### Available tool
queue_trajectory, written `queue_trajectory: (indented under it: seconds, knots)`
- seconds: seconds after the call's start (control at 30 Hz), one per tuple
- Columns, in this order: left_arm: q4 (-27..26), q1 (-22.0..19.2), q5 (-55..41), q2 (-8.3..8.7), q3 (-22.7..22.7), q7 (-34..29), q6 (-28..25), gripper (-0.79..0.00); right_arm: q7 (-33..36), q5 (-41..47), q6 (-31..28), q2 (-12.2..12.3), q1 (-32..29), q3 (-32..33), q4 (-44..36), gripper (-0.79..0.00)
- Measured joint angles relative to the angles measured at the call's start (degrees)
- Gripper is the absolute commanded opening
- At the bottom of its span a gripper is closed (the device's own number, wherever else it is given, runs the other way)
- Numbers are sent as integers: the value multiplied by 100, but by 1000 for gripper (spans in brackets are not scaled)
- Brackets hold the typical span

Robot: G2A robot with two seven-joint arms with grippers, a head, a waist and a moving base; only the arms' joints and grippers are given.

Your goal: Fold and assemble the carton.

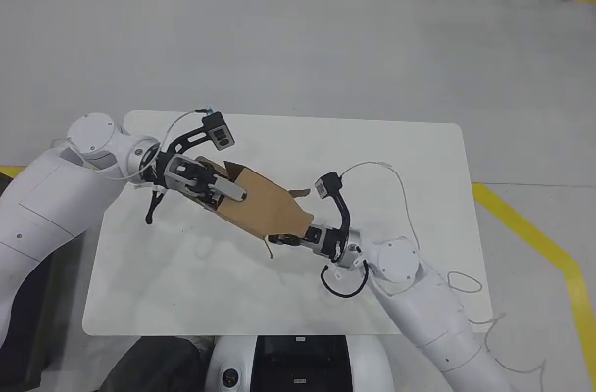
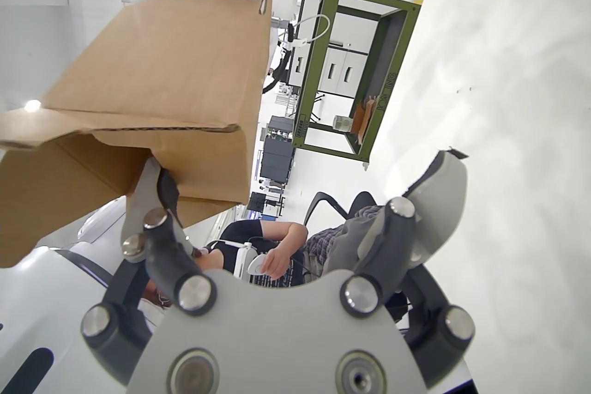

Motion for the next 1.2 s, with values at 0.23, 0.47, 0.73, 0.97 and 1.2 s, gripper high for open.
queue_trajectory:
  seconds: [0.23, 0.47, 0.73, 0.97, 1.2]
  knots:
    - [-76, -36, 12, 4, 78, 0, -25, -785, -97, -34, 35, -30, 99, -119, 28, 0]
    - [-88, -70, 141, 28, 144, 0, -153, -785, -207, -66, 91, -47, 150, -169, 48, 0]
    - [296, -97, 41, 54, 79, 0, -239, -785, -327, -158, -235, 32, -186, 75, -273, 0]
    - [718, -97, 158, 27, -61, 0, -496, -785, -304, -33, -545, 93, -465, 244, -523, 0]
    - [953, 21, 506, -68, -312, 233, -743, -785, 147, 576, -869, 95, -548, 108, -733, 0]
